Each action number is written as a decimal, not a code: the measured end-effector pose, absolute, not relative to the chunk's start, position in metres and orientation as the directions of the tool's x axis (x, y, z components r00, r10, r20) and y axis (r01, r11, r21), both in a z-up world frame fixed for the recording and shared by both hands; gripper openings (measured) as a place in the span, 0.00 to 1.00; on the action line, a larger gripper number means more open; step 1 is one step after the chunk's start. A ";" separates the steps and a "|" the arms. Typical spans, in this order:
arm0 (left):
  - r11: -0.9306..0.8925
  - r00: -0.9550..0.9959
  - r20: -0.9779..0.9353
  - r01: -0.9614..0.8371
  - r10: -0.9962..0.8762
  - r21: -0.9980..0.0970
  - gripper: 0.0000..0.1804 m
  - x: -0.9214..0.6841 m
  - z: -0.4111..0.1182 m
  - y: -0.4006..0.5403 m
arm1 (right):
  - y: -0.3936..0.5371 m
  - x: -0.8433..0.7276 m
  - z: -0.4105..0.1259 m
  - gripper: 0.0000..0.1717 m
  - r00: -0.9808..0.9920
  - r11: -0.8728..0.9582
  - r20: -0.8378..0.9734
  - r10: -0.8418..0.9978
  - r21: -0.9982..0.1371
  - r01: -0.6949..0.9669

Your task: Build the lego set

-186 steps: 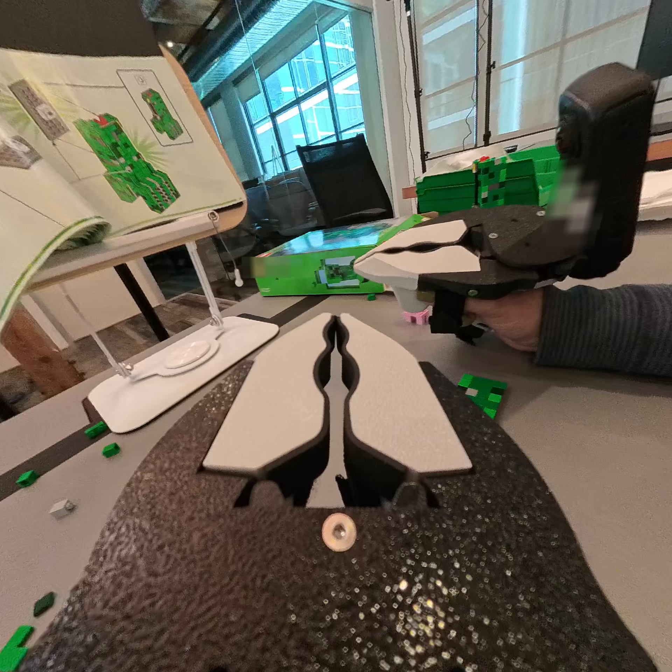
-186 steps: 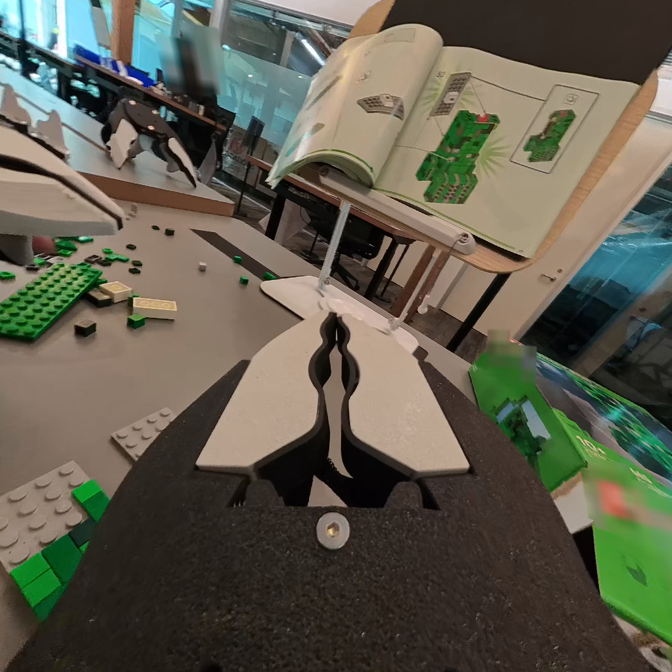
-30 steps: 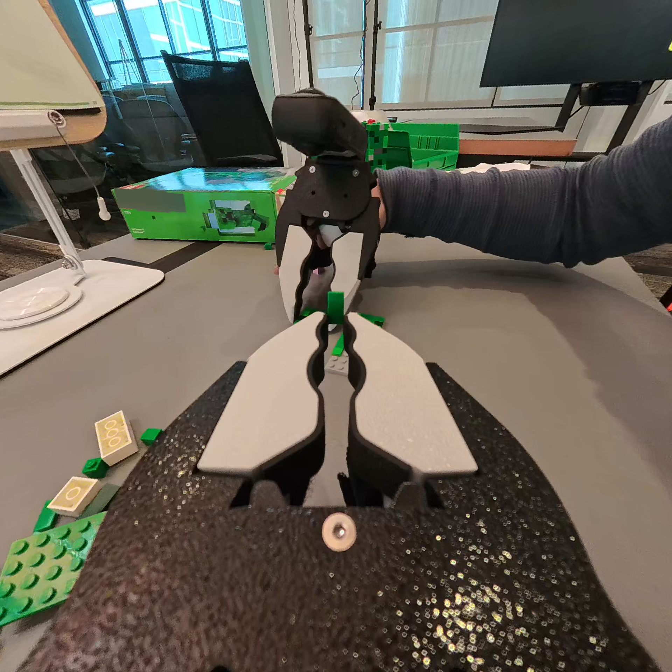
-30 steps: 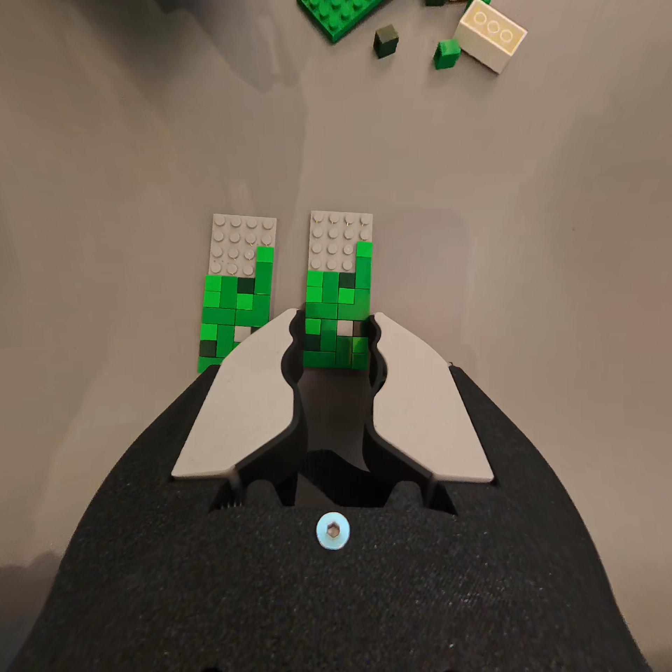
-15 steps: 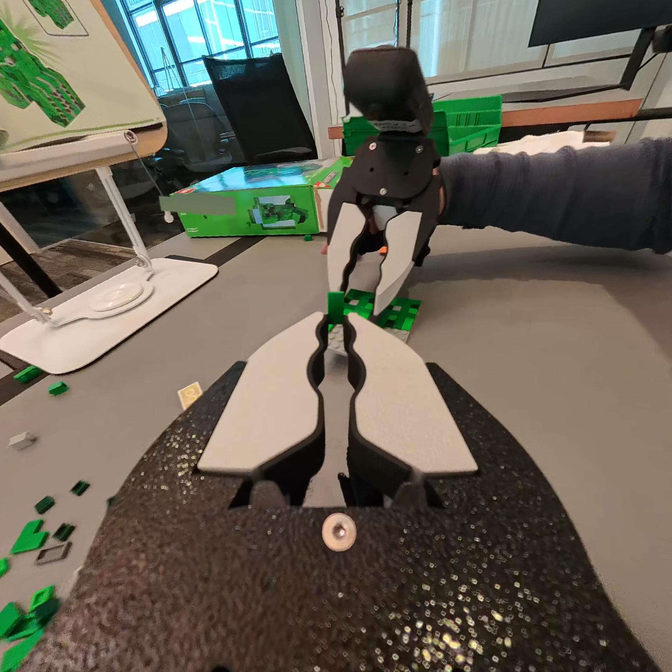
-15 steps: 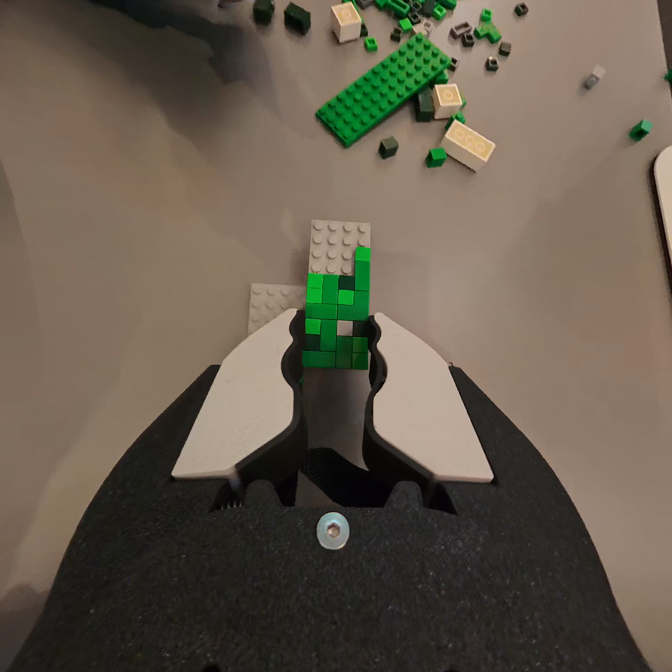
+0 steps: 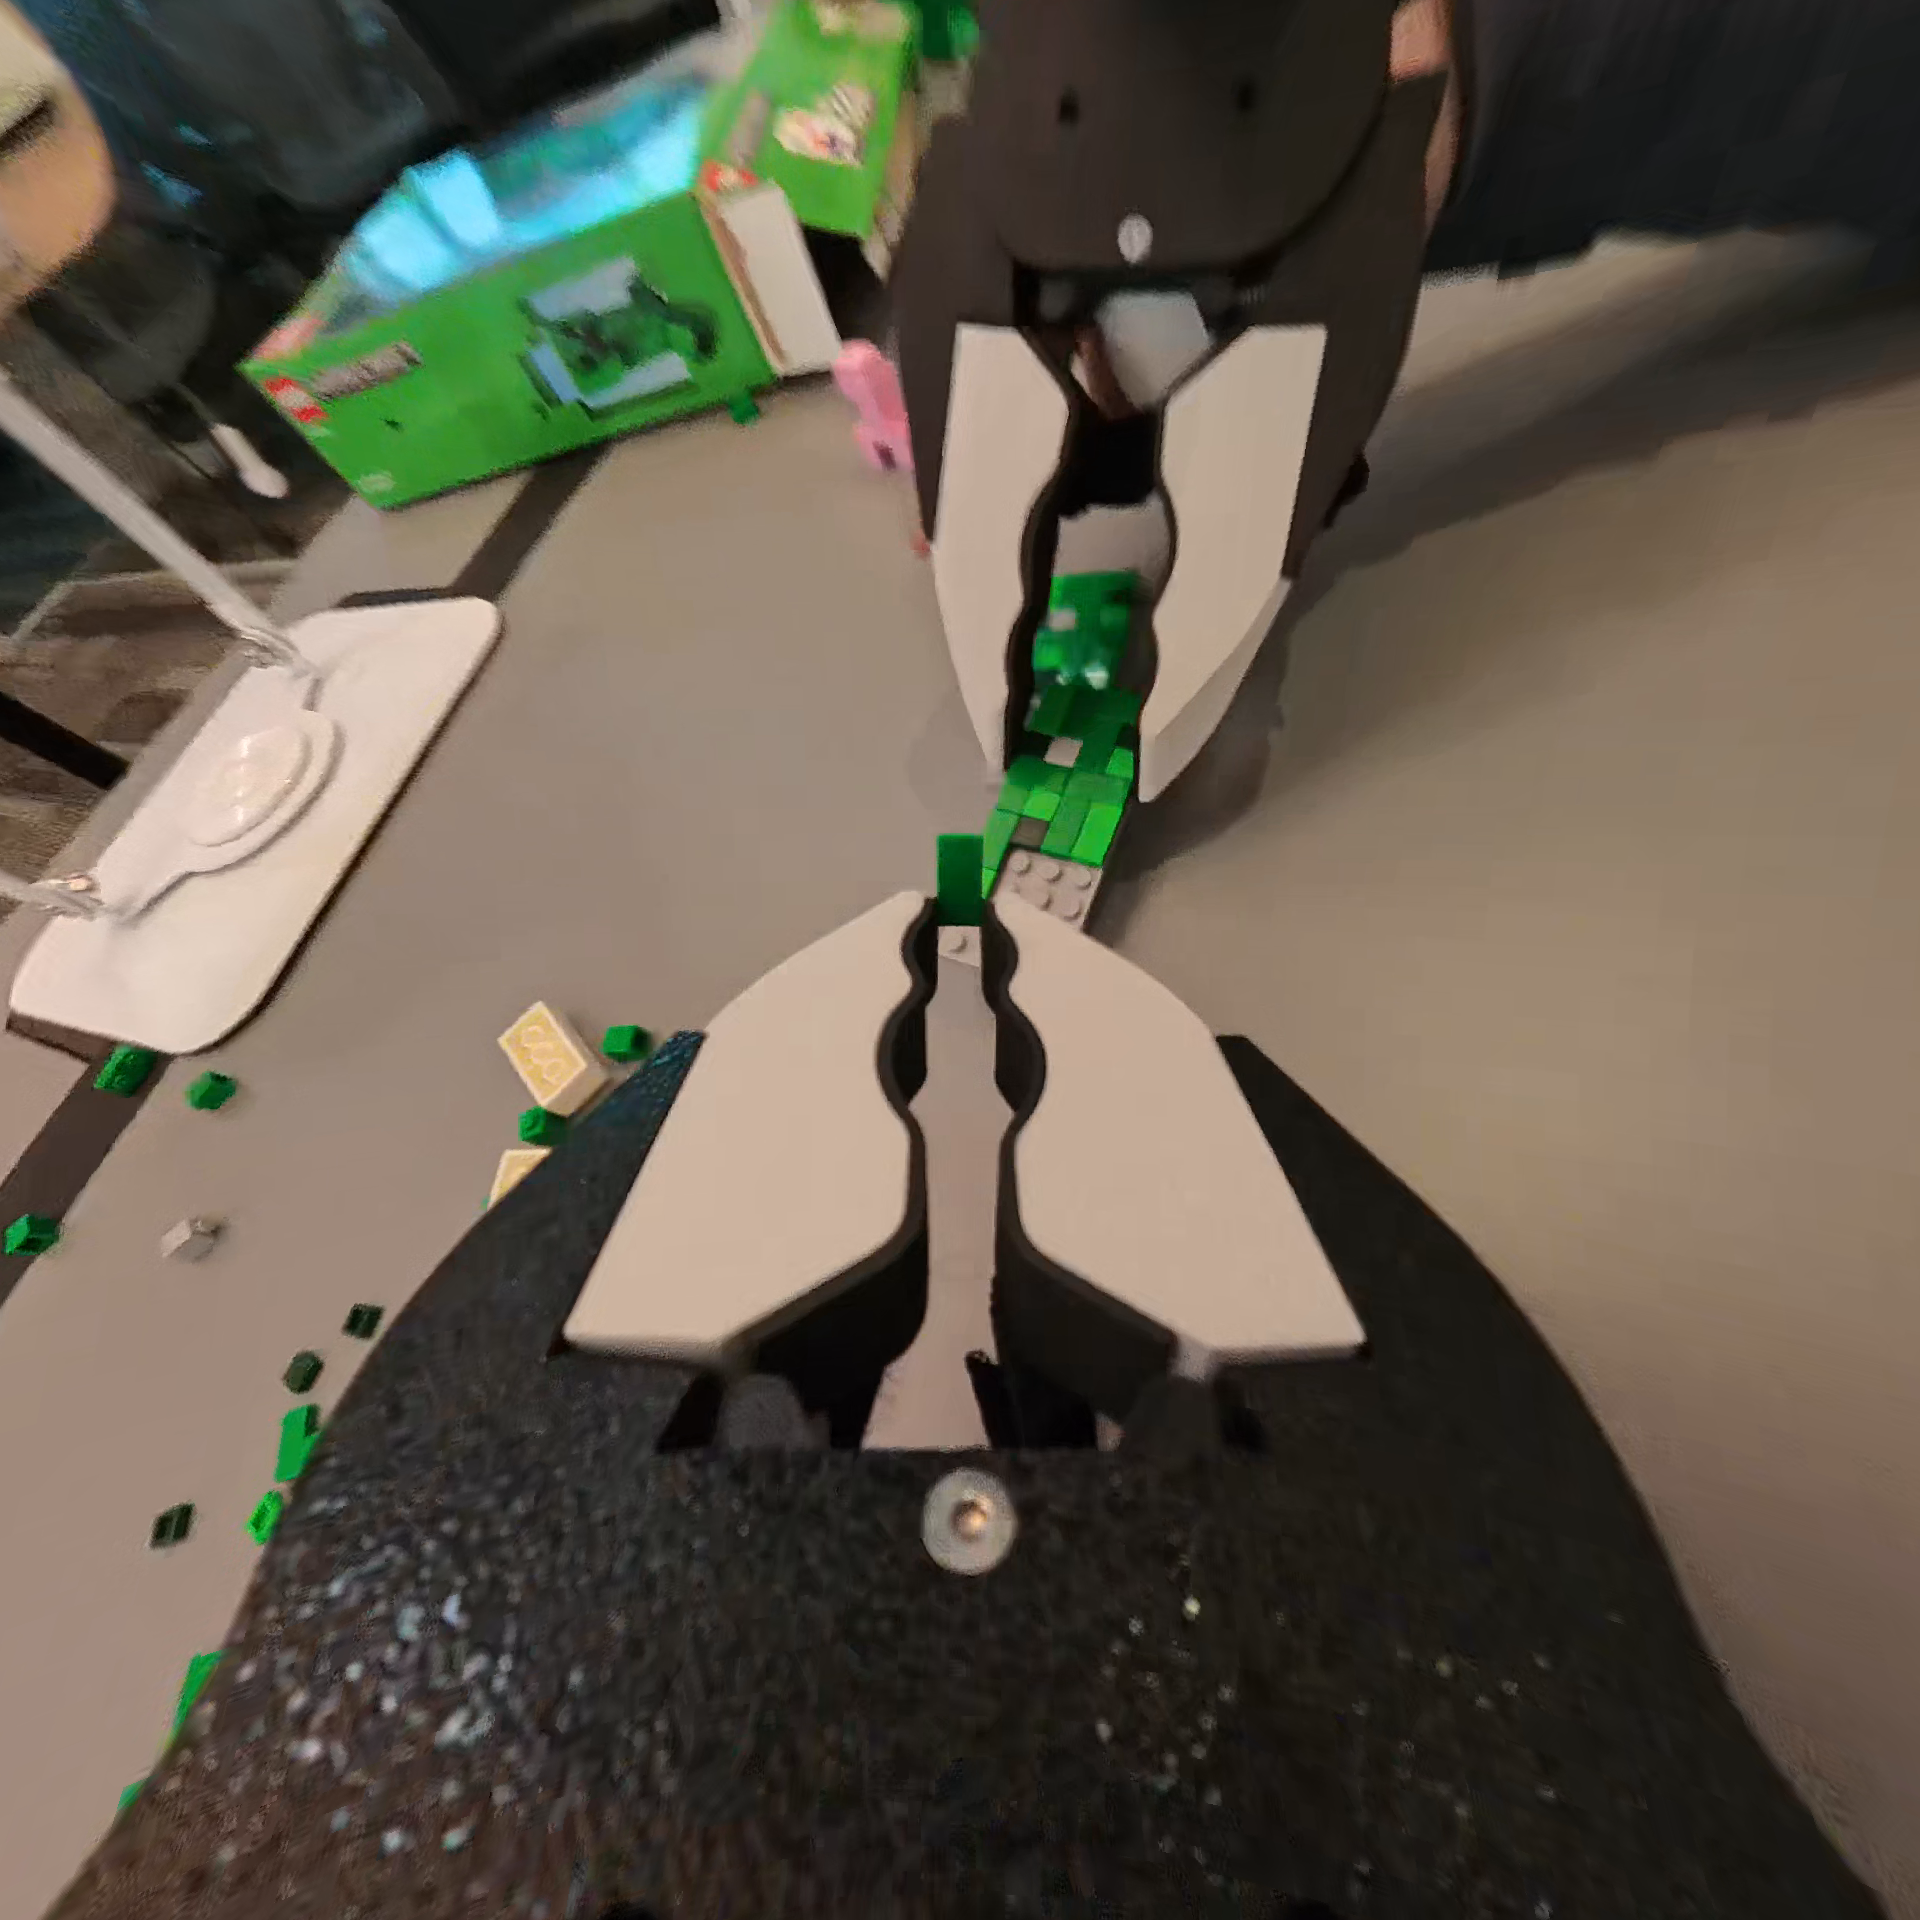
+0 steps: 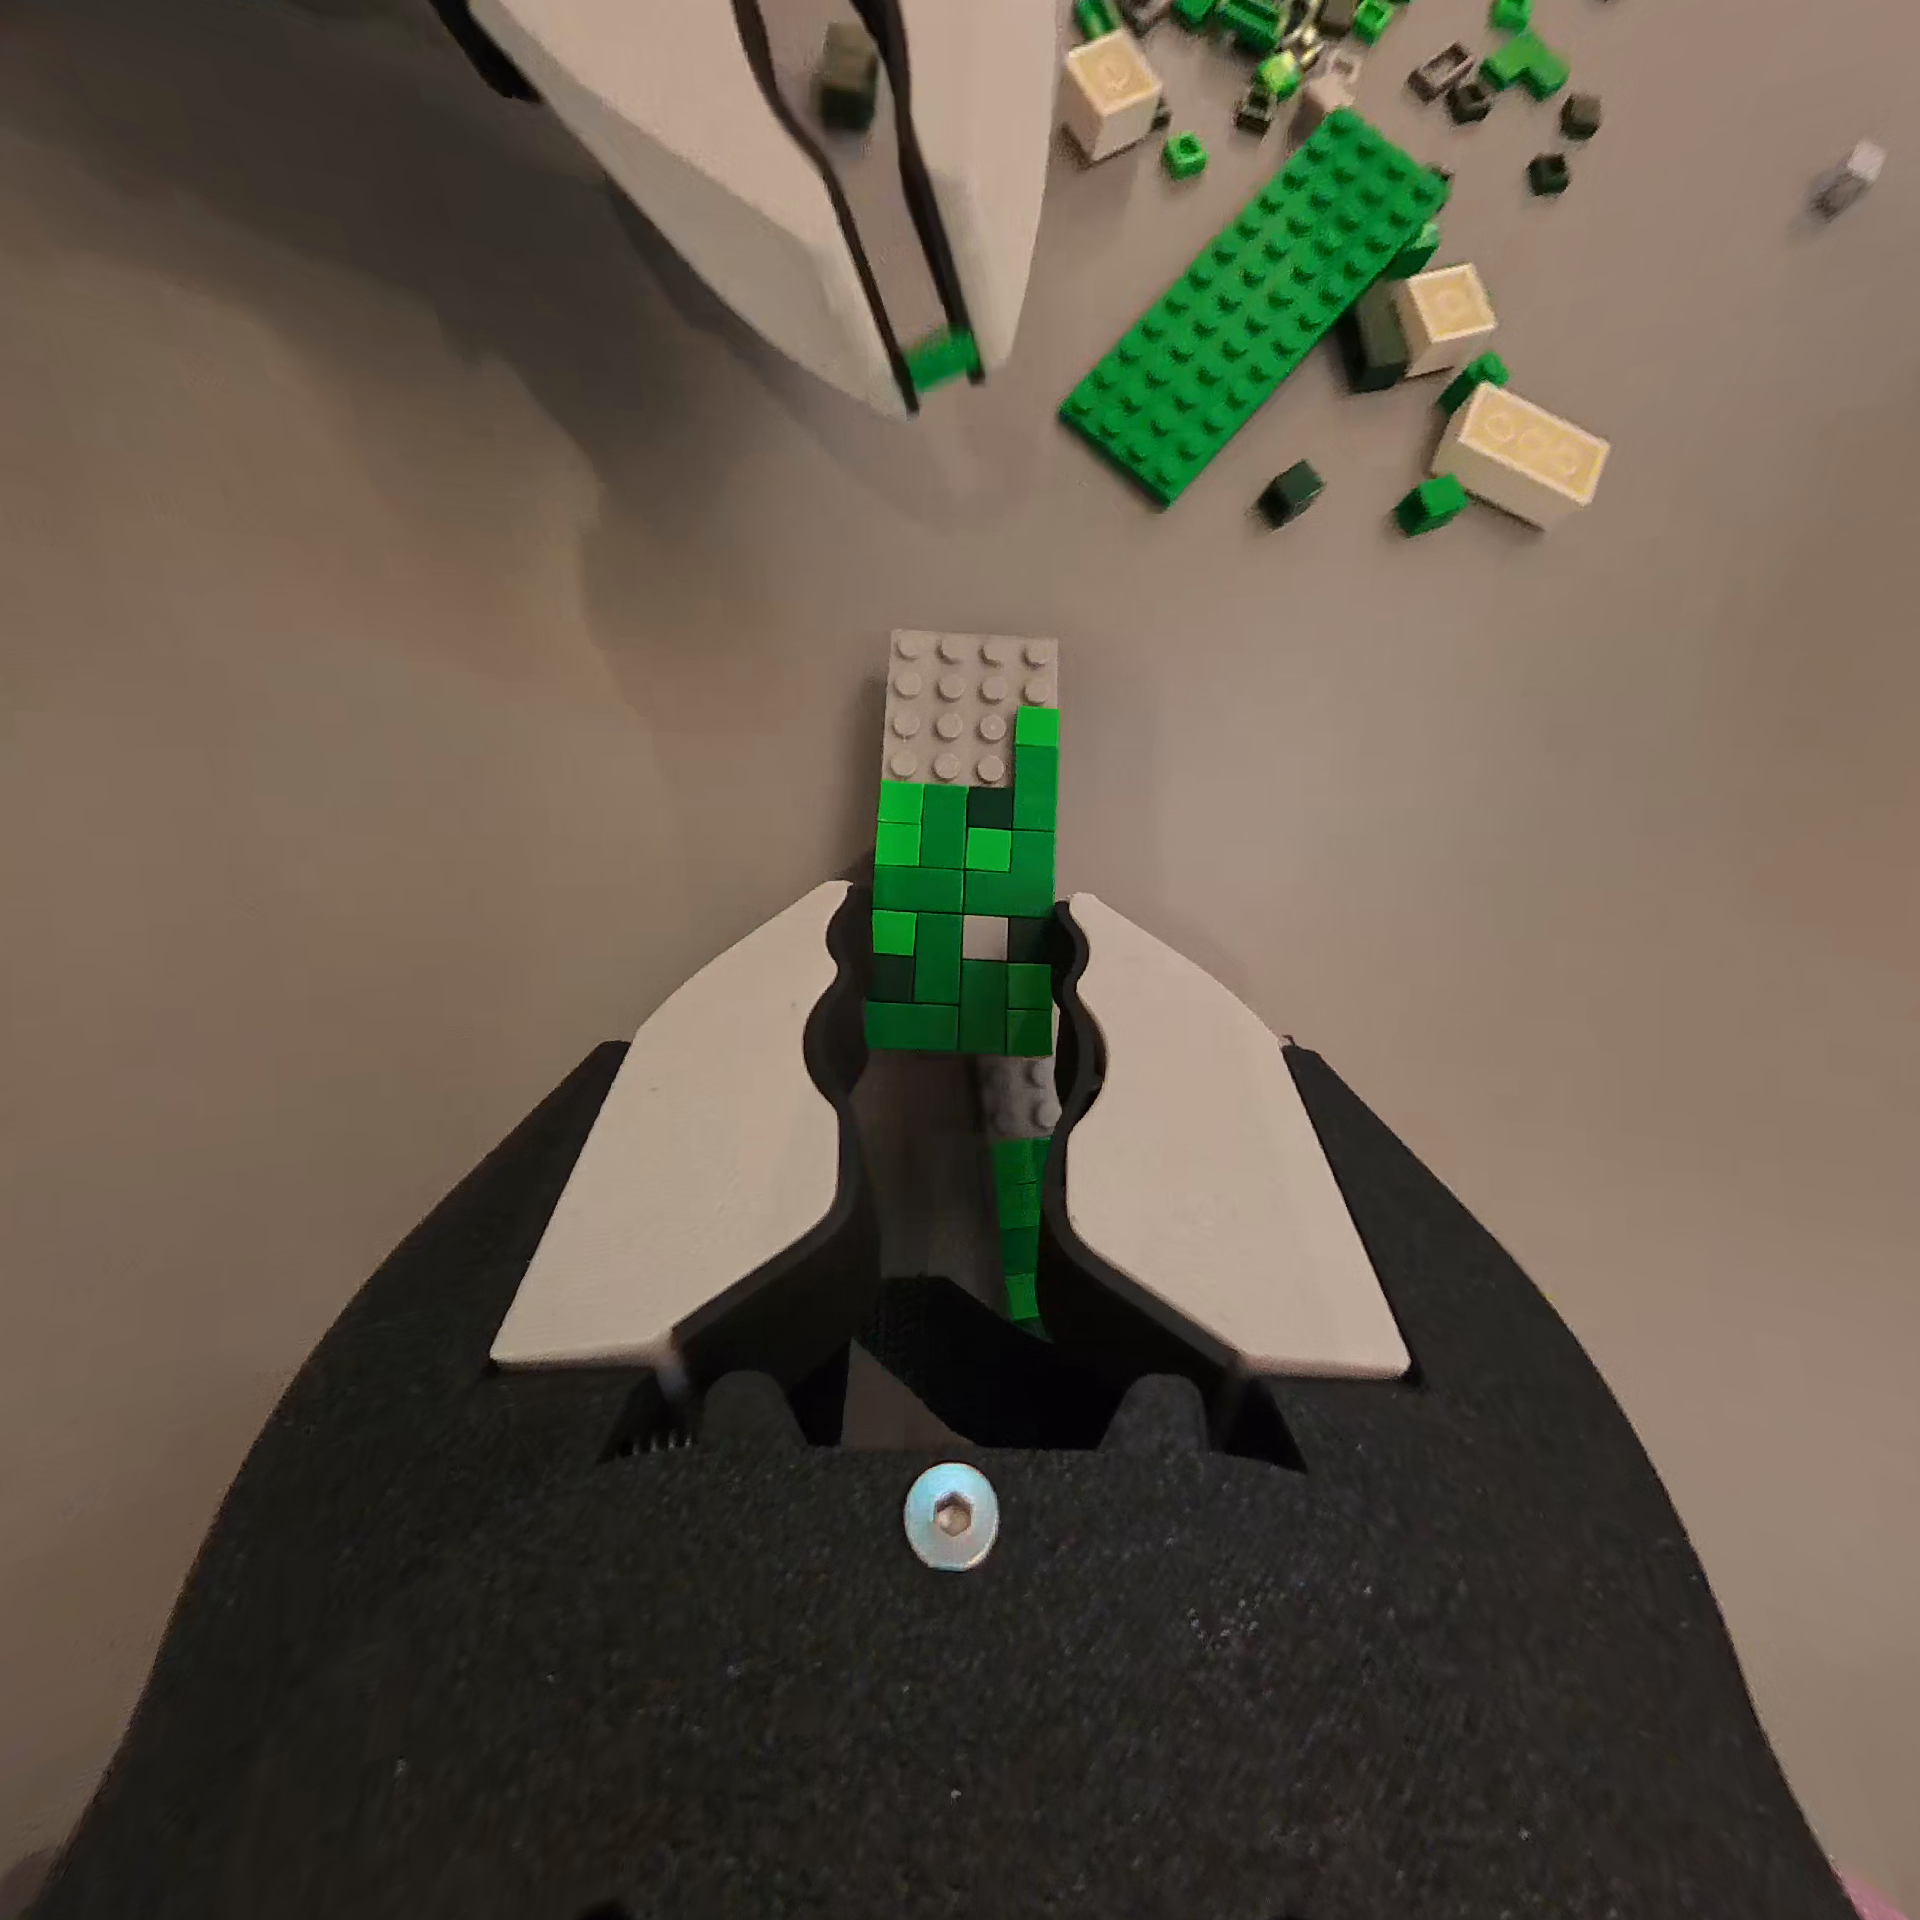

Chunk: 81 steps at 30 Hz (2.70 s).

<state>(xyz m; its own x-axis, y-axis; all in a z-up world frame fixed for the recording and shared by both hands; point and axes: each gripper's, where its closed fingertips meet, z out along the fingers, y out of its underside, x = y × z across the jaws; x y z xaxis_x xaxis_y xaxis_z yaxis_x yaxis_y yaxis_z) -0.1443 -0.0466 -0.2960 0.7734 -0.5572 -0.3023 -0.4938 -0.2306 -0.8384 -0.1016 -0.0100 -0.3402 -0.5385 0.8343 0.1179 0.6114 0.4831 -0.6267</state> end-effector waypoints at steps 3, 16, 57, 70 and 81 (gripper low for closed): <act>-0.312 0.701 -0.307 -0.607 -0.644 -0.730 0.04 -0.130 -0.314 -0.051 | -0.021 -0.095 -0.344 0.19 -0.539 0.483 0.099 0.836 -0.598 0.640; -0.389 0.493 -0.166 -0.817 -0.854 -0.426 0.04 -0.092 -0.354 -0.081 | -0.063 -0.069 -0.356 0.19 -0.618 0.497 0.018 0.786 -0.612 0.615; -0.467 0.522 -0.129 -0.830 -0.843 -0.303 0.14 -0.084 -0.351 -0.075 | -0.069 -0.049 -0.335 0.17 -0.630 0.494 0.185 0.754 -0.792 0.358; -0.405 0.515 -0.088 -0.758 -0.853 -0.512 0.34 -0.091 -0.351 -0.087 | -0.058 -0.050 -0.335 0.23 -0.609 0.450 0.114 0.785 -0.781 0.434; -0.459 0.575 -0.064 -0.710 -0.815 -0.533 0.34 -0.093 -0.354 -0.090 | -0.061 -0.060 -0.357 0.21 -0.622 0.517 0.039 0.782 -0.597 0.613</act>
